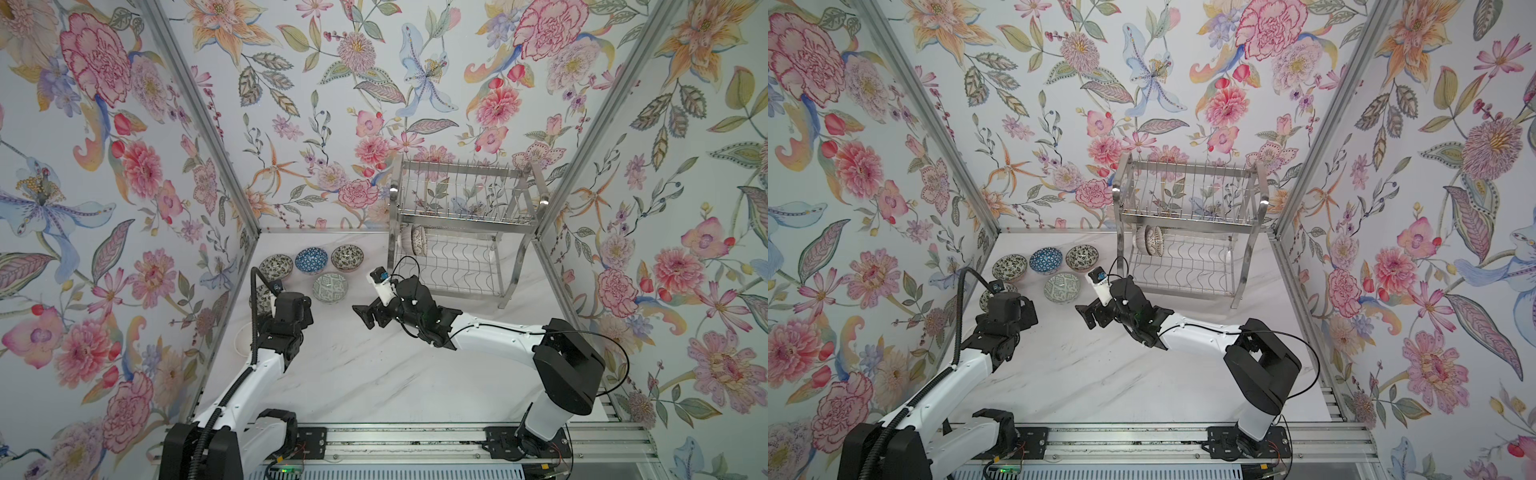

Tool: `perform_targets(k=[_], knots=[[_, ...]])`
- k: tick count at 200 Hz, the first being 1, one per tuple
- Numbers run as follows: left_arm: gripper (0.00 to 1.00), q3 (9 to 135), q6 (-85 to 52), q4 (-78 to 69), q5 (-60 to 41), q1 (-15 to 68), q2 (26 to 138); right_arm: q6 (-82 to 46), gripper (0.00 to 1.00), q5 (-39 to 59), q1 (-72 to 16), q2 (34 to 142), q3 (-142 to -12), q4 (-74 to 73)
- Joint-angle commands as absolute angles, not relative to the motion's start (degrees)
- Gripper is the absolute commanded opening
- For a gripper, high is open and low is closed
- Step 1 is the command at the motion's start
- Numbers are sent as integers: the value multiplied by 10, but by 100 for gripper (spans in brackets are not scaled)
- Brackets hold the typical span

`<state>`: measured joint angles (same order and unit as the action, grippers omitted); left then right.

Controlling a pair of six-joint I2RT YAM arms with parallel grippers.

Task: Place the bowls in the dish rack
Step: 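Withdraw the right gripper from the rack while the left gripper lowers over the orange-and-white bowl, then close the left gripper on the rim of the orange-and-white bowl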

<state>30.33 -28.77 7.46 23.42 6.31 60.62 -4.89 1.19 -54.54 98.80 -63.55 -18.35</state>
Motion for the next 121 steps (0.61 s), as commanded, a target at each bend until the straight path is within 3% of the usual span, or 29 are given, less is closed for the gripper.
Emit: perform_targets(k=[1,121], knots=[[99,286,-330,44,222,35,606,-33,99,6,-553,1000,-654,-130],[60,252,-333,25,194,-16,638,-31,99,-14,-558,980,-628,-154]])
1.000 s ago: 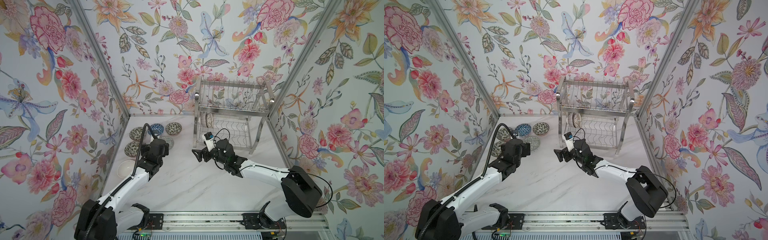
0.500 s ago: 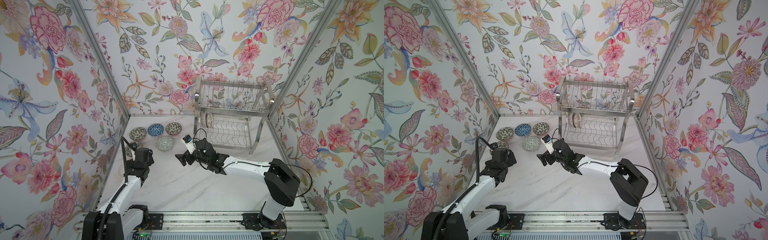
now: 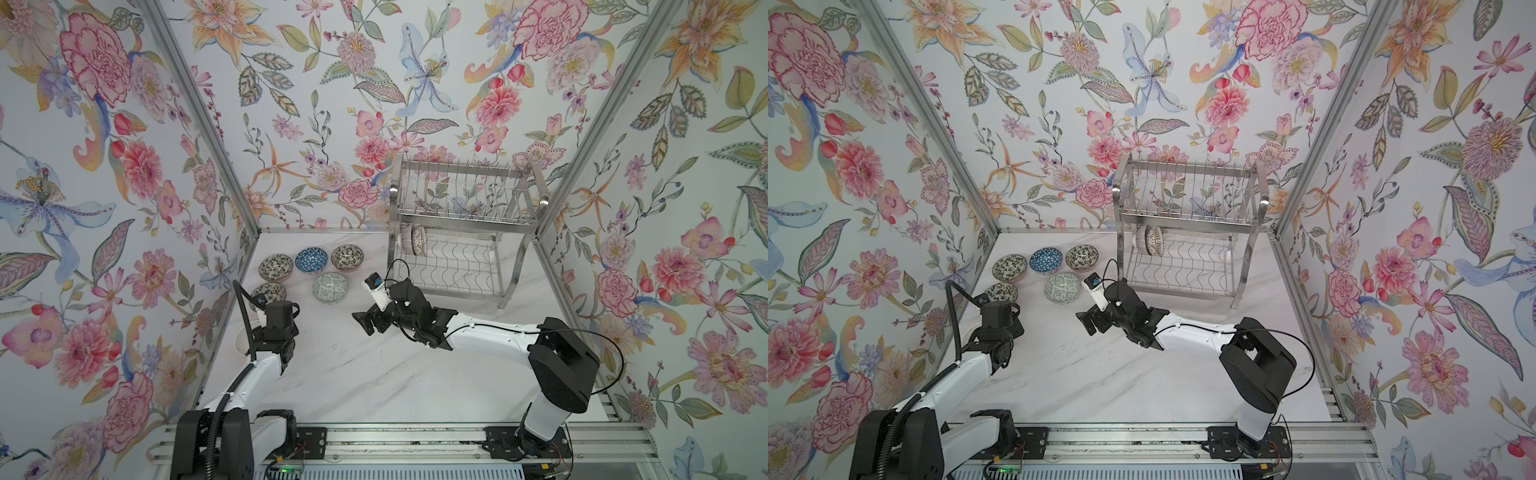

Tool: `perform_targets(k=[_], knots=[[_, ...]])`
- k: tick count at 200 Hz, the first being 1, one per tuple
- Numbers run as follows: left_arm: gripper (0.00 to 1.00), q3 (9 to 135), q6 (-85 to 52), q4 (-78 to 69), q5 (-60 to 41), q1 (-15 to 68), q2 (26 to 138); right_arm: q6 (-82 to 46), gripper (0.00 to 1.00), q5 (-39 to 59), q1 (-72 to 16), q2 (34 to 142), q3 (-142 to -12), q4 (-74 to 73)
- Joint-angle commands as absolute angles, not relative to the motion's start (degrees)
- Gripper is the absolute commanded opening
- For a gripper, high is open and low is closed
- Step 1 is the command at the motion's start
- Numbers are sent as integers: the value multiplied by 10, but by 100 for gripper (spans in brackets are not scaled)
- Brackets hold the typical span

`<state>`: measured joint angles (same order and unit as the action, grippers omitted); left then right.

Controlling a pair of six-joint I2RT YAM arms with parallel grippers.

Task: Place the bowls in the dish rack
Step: 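Close the left gripper on the rim of the orange-and-white bowl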

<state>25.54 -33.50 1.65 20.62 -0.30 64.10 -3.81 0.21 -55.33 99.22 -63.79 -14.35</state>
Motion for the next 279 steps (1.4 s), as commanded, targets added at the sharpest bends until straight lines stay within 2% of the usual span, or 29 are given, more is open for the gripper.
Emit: perform_targets(k=[1,29,71,86,106,169,198,233,279], knots=[[60,253,-333,26,193,-16,638,-30,99,-15,-558,980,-627,-154],[50,255,-333,25,161,-32,645,-26,99,-25,-556,971,-617,-161],[26,250,-336,12,141,-39,664,-25,99,-34,-556,964,-605,-176],[24,249,-335,8,136,-40,671,-25,99,-37,-556,962,-603,-177],[17,249,-332,9,136,-40,679,-24,99,-41,-555,960,-600,-181],[15,253,-331,22,152,-44,677,-26,99,-45,-554,956,-593,-190],[22,267,-342,51,155,-47,667,-26,99,-47,-553,954,-591,-190],[24,274,-351,63,128,-61,668,-27,99,-49,-552,949,-588,-193],[21,275,-349,60,117,-74,665,-28,99,-54,-550,937,-575,-204]])
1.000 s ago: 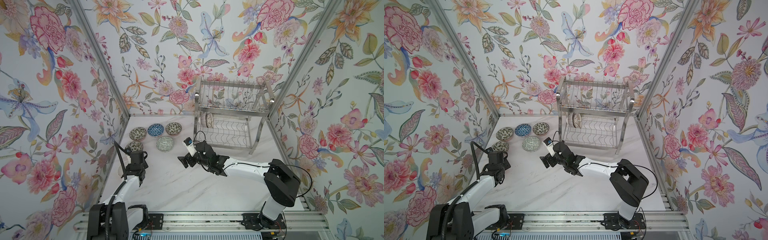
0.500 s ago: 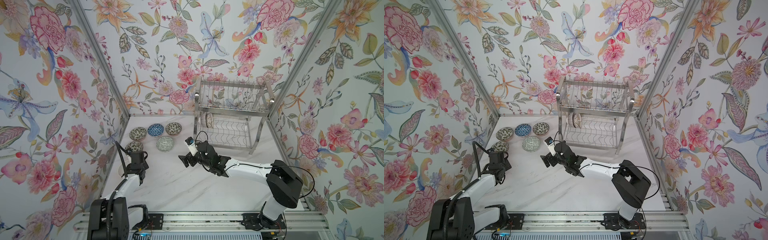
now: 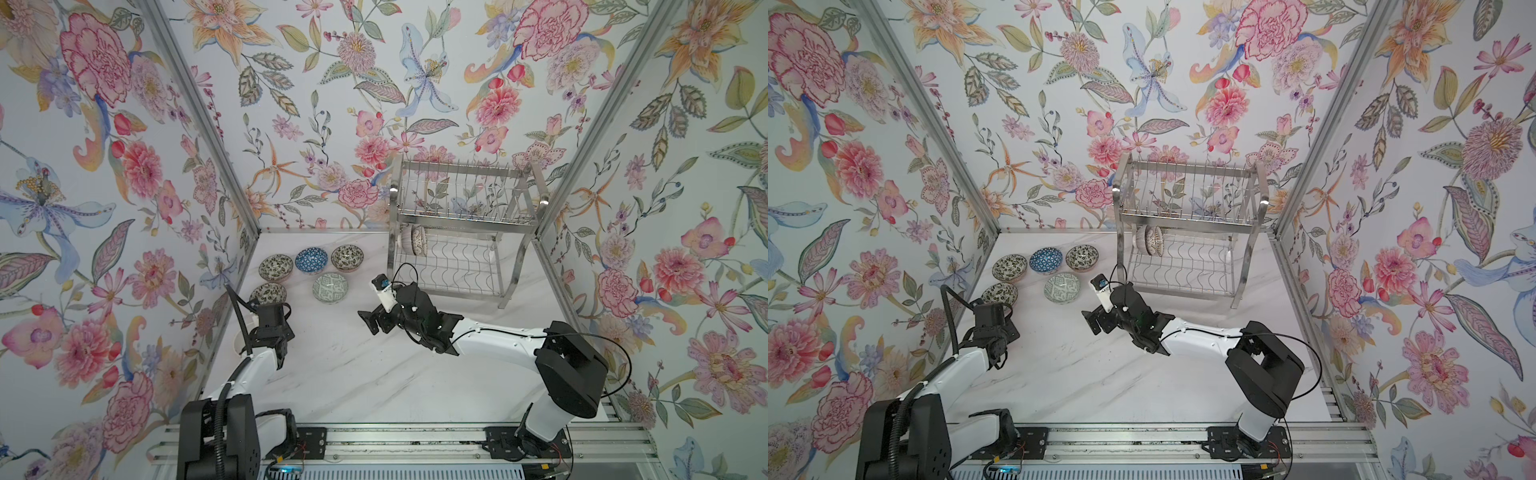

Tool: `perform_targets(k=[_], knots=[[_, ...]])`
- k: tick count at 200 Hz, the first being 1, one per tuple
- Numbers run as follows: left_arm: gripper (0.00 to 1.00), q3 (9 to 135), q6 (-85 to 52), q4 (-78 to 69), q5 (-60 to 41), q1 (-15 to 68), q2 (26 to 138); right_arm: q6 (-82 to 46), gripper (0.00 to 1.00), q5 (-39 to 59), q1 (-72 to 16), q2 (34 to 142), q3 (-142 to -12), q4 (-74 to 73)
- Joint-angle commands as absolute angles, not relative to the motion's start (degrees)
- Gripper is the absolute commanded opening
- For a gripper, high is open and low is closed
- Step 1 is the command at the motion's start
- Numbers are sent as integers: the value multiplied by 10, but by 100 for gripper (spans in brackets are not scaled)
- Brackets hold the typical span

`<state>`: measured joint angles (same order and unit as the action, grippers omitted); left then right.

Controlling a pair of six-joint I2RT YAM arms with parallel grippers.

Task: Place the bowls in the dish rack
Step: 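Close the left gripper on the rim of the orange-and-white bowl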

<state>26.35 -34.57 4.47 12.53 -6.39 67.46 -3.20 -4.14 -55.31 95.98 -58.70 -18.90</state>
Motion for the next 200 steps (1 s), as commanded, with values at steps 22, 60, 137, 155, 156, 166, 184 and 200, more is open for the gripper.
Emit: perform_targets(k=[22,60,137,155,156,166,184,200], knots=[[9,268,-351,53,110,-78,664,-30,99,-54,-546,932,-572,-206],[0,256,-352,42,88,-78,650,-33,99,-54,-538,922,-564,-212],[0,248,-365,50,6,-76,583,-40,99,-48,-510,908,-554,-199],[0,253,-365,54,-18,-69,577,-38,99,-46,-506,900,-556,-185],[0,253,-365,54,-19,-68,577,-37,99,-46,-506,899,-556,-184],[0,252,-367,51,-26,-56,574,-36,99,-47,-503,894,-557,-173],[0,254,-372,51,-17,-17,562,-35,99,-51,-499,881,-557,-150],[0,266,-375,56,3,28,557,-36,99,-51,-496,863,-546,-140]])
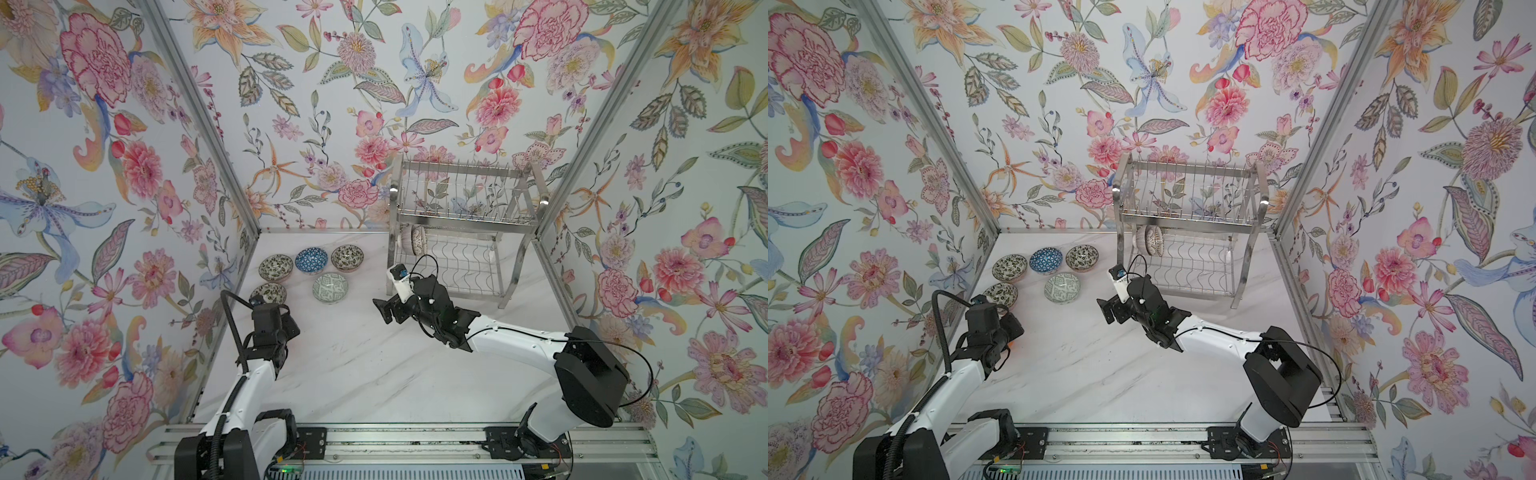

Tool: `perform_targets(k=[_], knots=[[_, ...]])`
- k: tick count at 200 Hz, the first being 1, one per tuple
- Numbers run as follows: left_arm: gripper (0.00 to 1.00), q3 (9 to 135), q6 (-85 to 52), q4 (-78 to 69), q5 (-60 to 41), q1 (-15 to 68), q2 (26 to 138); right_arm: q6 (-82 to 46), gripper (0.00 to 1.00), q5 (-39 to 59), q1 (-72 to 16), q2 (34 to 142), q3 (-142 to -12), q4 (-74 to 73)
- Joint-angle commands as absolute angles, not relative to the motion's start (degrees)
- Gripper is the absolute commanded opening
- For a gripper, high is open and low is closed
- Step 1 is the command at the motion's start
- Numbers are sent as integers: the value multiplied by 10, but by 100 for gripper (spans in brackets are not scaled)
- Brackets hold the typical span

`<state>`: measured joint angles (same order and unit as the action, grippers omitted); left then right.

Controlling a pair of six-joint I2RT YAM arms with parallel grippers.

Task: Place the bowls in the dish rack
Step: 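Close the left gripper on the rim of the orange-and-white bowl, then lift the bowl with the left gripper toward the right gripper while the right gripper approaches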

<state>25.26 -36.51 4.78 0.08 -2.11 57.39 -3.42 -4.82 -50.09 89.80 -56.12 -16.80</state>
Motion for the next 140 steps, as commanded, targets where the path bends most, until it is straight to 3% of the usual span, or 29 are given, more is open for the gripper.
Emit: perform_targets(k=[1,100,140], knots=[[0,267,-375,56,4,31,557,-36,99,-51,-496,862,-545,-139],[0,439,-356,95,102,330,691,-35,99,-120,-472,746,-488,-33],[0,489,-337,71,94,400,799,-42,99,-115,-449,688,-449,-18]])
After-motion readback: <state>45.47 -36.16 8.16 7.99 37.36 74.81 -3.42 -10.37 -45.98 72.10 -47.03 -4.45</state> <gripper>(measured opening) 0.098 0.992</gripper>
